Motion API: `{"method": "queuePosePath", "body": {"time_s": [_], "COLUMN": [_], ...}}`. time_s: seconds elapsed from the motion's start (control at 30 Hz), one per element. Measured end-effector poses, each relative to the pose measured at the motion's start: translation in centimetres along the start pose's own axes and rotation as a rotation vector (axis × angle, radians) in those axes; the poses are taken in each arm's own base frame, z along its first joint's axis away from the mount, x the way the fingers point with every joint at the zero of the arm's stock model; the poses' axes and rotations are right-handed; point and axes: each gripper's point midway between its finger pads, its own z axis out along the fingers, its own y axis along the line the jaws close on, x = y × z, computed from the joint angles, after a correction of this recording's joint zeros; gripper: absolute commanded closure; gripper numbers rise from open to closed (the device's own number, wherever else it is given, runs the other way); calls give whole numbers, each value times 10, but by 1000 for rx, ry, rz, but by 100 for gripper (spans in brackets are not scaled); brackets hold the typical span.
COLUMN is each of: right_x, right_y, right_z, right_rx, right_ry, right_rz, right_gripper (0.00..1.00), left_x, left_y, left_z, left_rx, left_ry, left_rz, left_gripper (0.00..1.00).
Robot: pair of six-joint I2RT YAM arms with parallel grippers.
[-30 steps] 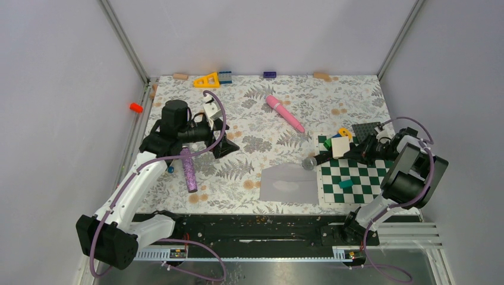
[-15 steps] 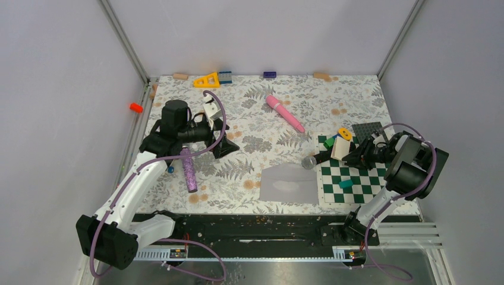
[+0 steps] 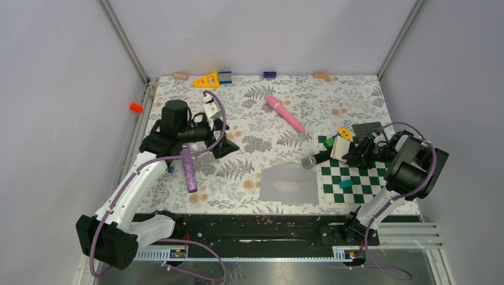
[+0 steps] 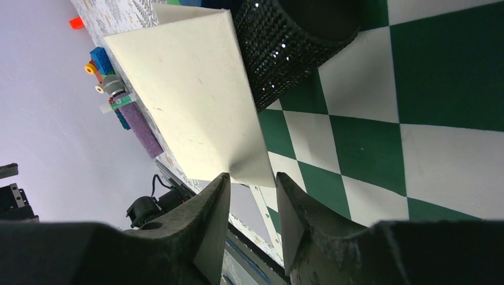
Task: Place the letter into the envelope and seal it
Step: Place the letter at the center of the board.
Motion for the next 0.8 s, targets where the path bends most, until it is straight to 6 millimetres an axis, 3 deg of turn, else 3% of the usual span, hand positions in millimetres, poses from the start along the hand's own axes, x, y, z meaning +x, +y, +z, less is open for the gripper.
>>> {"method": "queuePosePath", "body": {"time_s": [0.8], "right_x": [-12], "right_y": [17], "right_z": [9], "right_rx": [-49], "right_ry": [-21], "right_rz": [-31], "right_gripper": [58], "left_x": [0], "left_y": [0], "left_z": [0], "left_rx": [0], "left_ry": [0], "left_rz": [0], "left_gripper": [1]}}
